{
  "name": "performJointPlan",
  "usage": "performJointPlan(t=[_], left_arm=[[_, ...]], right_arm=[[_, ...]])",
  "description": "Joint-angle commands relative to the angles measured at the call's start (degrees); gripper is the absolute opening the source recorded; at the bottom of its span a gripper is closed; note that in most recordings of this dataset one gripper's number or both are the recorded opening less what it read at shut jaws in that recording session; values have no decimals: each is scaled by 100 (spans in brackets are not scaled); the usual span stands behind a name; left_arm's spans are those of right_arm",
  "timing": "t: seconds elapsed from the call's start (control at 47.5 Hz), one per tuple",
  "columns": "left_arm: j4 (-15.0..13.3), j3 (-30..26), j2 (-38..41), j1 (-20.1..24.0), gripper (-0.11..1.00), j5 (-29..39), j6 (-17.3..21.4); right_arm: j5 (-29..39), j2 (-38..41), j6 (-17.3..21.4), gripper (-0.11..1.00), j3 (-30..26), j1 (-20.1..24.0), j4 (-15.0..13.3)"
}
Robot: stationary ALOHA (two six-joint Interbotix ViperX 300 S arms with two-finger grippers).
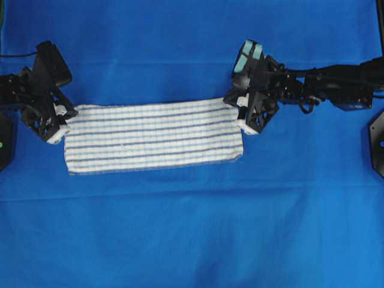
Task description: Fold the blue towel.
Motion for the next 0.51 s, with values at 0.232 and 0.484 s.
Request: performJointPlan(t=[0.232, 0.484], left_arm=[[9, -105, -79, -70, 2, 123, -9], [9, -308, -817, -70, 2, 888, -70]], right_arm=[[44, -167, 9, 2, -62, 35, -26], [281, -747, 53, 2, -79, 44, -26]])
